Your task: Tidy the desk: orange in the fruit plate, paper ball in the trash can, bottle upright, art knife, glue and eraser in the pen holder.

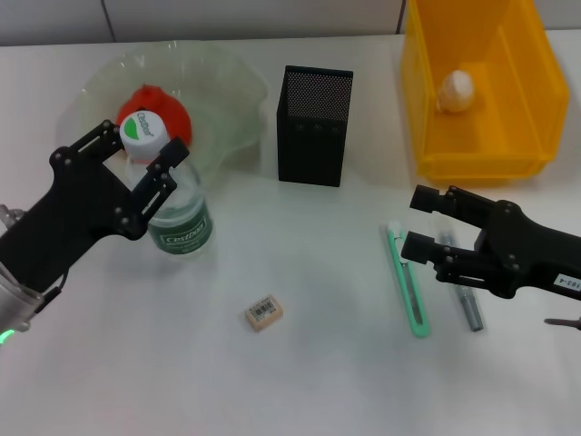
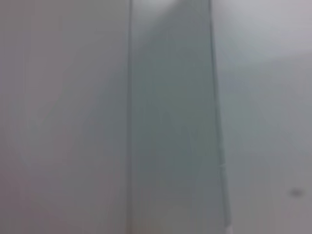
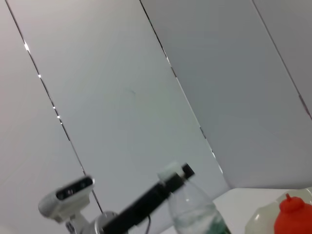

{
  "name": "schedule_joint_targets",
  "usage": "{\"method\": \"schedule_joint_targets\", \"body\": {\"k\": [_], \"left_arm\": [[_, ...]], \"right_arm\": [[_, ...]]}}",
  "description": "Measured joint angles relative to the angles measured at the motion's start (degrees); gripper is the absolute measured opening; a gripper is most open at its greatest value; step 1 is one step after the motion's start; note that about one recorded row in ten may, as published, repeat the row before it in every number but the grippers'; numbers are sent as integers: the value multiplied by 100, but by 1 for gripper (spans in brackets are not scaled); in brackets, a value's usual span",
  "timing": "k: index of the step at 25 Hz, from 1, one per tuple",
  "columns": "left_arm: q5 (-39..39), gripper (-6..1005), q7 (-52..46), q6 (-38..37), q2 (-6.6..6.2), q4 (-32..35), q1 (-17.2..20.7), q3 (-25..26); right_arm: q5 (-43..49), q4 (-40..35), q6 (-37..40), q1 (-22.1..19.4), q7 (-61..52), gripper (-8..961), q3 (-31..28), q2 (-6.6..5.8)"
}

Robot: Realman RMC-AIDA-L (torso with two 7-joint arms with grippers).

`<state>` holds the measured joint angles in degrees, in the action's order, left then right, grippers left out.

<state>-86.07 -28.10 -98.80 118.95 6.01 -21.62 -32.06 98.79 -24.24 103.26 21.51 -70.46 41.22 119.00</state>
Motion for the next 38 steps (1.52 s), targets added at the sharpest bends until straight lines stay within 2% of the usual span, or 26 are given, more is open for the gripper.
{"method": "schedule_joint_targets", "body": {"k": [1, 6, 10, 15, 19, 22, 24, 25, 26, 29, 31, 32, 33, 34, 35, 36, 38], "left_arm": [[145, 446, 492, 150, 5, -261, -2, 25], [491, 449, 1315, 393, 15, -708, -43, 64], [515, 451, 1484, 558, 18, -791, -92, 82], [569, 453, 1579, 760, 21, -1170, -156, 684], [567, 455, 1548, 606, 22, -1197, -129, 819], [562, 593, 1529, 243, 23, -1222, -112, 849], [564, 685, 1469, -253, 17, -1253, -50, 859], [563, 693, 1242, -755, -2, -1190, 62, 863], [563, 702, 1242, -755, -2, -1190, 62, 863], [545, 727, 139, -1422, -56, -655, 303, 844], [368, 744, -1000, -1496, -82, 114, 439, 664], [368, 753, -1000, -1496, -82, 114, 439, 664], [215, 761, -1381, -1497, -106, 492, 472, 497], [-436, 770, -2324, -1505, -296, 1440, 518, -258], [-723, 778, -2520, -1509, -409, 1653, 506, -585], [-723, 778, -2520, -1509, -409, 1653, 506, -585], [-1124, 777, -2685, -1458, -559, 1756, 454, -944]], "right_arm": [[0, 91, -4, 48, 0, 853, -3, 0], [0, 198, -60, 126, 38, 853, 19, 21], [0, 207, -70, 136, 51, 853, 2, 28], [0, 209, -71, 135, 58, 853, 4, 27], [0, 209, -97, 134, 65, 852, 32, 27], [0, 209, -131, 134, 67, 852, 41, 27], [0, 209, -135, 130, 68, 852, 41, 27], [0, 209, -135, 121, 68, 852, 28, 27], [0, 209, -135, 121, 68, 852, 28, 27], [0, 199, -112, 103, 66, 852, -12, 23], [1, 107, -61, 100, 0, 853, -25, -1], [10, -150, 27, 97, -172, 853, -27, -29], [10, -150, 27, 97, -172, 853, -27, -29], [24, -401, 93, 92, -354, 853, -18, -40], [56, -1048, 204, 88, -822, 853, 26, -63], [56, -1048, 204, 88, -822, 853, 26, -63], [190, -1922, 326, 97, -1538, 853, 132, -76]]}}
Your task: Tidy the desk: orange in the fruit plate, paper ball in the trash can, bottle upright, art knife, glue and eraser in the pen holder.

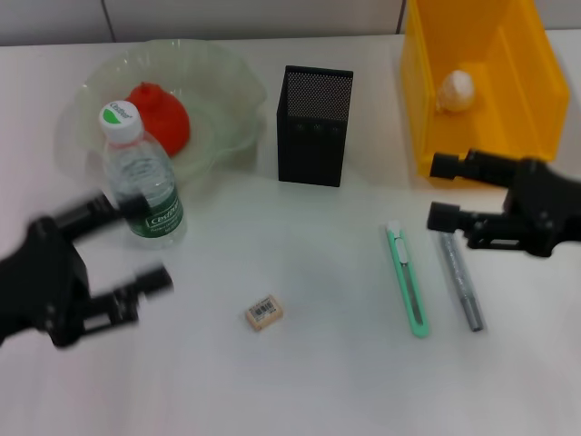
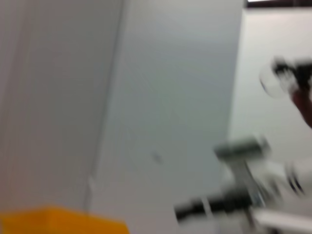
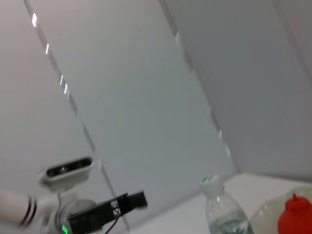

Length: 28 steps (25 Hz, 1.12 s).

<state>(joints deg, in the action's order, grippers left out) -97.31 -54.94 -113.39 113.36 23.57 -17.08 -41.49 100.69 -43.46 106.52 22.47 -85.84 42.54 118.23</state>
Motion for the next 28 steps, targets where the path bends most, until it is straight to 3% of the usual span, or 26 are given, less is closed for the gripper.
{"method": "schedule_joint_targets", "body": {"k": [1, 2, 3, 6, 7, 8, 9, 10, 12, 15, 17, 18, 22, 28], "left_arm": [[-159, 777, -60, 30, -30, 24, -23, -58], [-593, 778, -232, 121, -51, 148, -81, -72], [-593, 778, -232, 121, -51, 148, -81, -72], [-829, 778, -429, 272, -11, 296, -93, -48], [-840, 778, -504, 399, 7, 332, -90, -52], [-840, 778, -504, 399, 7, 332, -90, -52], [-841, 777, -522, 451, 12, 337, -87, -58], [-841, 777, -531, 481, 14, 337, -84, -63], [-842, 777, -541, 547, 17, 334, -77, -71], [-845, 777, -576, 678, 29, 324, -71, -93], [-846, 778, -663, 749, 45, 345, -74, -79], [-847, 778, -705, 774, 49, 363, -74, -64], [-846, 778, -771, 796, 34, 393, -58, -52], [-847, 775, -819, 767, 22, 397, -53, -51]], "right_arm": [[187, -537, 55, 41, -474, 853, 88, -1], [744, -1651, 118, 200, -1490, 853, 323, 0], [744, -1651, 118, 200, -1490, 853, 323, 0], [1863, -3222, 136, 518, -3226, 852, 881, 31], [2784, -4227, 175, 822, -4467, 852, 1343, 58], [2784, -4227, 175, 822, -4467, 852, 1343, 58], [3403, -4760, 269, 1089, -5177, 852, 1750, 66], [3403, -4760, 269, 1089, -5177, 852, 1750, 66], [4311, -5123, 441, 1578, -6025, 852, 2501, 70], [4830, -5055, 426, 1824, -6366, 852, 2935, 76], [5659, -4965, 64, 2008, -6866, 852, 3696, 111], [5659, -4965, 64, 2008, -6866, 852, 3696, 111], [5957, -4598, -858, 1936, -7353, 853, 4607, 149], [5575, -3942, -1607, 1813, -7493, 853, 4888, 155]]}}
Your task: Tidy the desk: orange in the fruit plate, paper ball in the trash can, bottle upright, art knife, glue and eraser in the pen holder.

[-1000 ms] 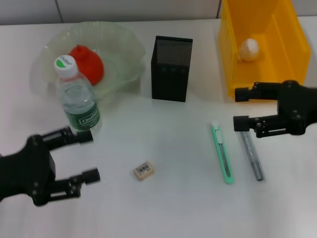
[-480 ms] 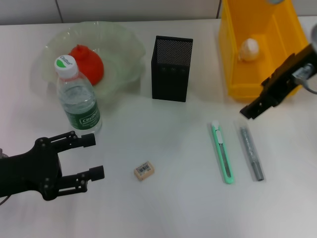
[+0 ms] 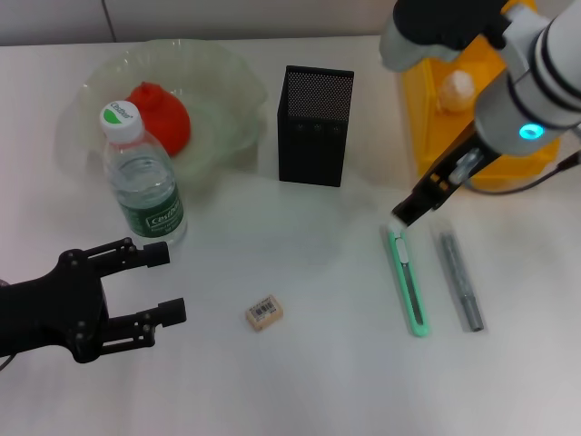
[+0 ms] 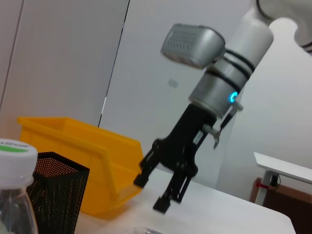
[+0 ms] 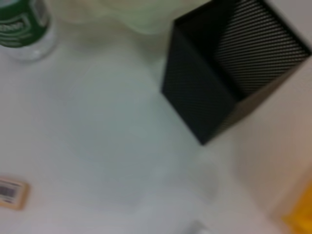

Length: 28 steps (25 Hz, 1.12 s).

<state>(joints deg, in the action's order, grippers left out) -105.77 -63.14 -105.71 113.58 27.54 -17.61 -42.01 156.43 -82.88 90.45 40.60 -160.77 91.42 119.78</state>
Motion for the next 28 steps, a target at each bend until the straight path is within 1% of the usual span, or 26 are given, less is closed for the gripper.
{"method": "schedule_joint_targets", "body": {"k": [3, 4, 5, 9, 15, 26, 28], "left_arm": [[-2, 773, -3, -4, -1, 2, -16, -1], [-2, 773, -3, -5, 4, 3, -33, -2], [-2, 773, -3, -5, 4, 3, -33, -2], [-5, 772, -14, 7, 14, 6, -57, -24], [-5, 772, -114, 27, 25, 8, -93, -44], [-5, 773, -164, 34, 61, 58, -102, -54], [-5, 773, -170, 34, 61, 59, -102, -54]], "right_arm": [[-375, 349, -349, -62, 6, 853, 17, -3], [-448, 593, -533, -73, 18, 853, 37, -6], [-448, 593, -533, -73, 18, 853, 37, -6], [-457, 1072, -1075, -143, 31, 852, 196, -2], [-619, 1349, -1334, -174, 56, 684, 302, -3], [-722, 1659, -1594, -200, 115, 515, 375, -2], [-745, 1694, -1626, -199, 116, 515, 402, -1]]}}
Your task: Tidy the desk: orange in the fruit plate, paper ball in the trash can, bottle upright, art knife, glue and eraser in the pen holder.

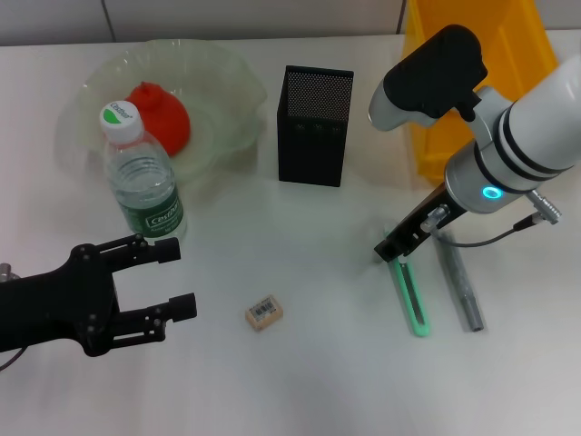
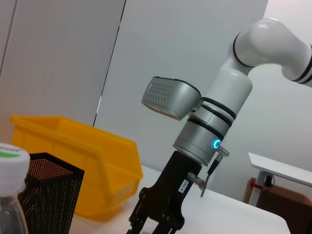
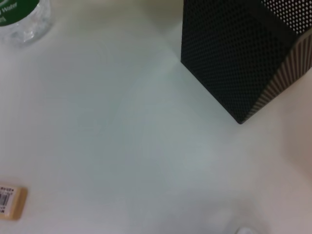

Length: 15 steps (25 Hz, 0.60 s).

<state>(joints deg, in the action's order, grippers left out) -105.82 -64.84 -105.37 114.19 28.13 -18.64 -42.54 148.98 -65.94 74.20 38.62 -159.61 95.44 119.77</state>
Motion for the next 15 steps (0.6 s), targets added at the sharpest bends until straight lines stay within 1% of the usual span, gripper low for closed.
{"method": "schedule_joint_targets", "body": {"k": [8, 11, 15], "left_arm": [[0, 772, -34, 16, -2, 0, 11, 1], [0, 772, -29, 20, -3, 0, 26, 0], [0, 773, -14, 27, -3, -3, 37, 0]], "right_arm": [[-73, 138, -98, 52, 7, 498, 128, 2], [-125, 138, -122, 45, 33, 269, 134, 3], [-355, 130, -129, 13, 169, 185, 106, -3]]}}
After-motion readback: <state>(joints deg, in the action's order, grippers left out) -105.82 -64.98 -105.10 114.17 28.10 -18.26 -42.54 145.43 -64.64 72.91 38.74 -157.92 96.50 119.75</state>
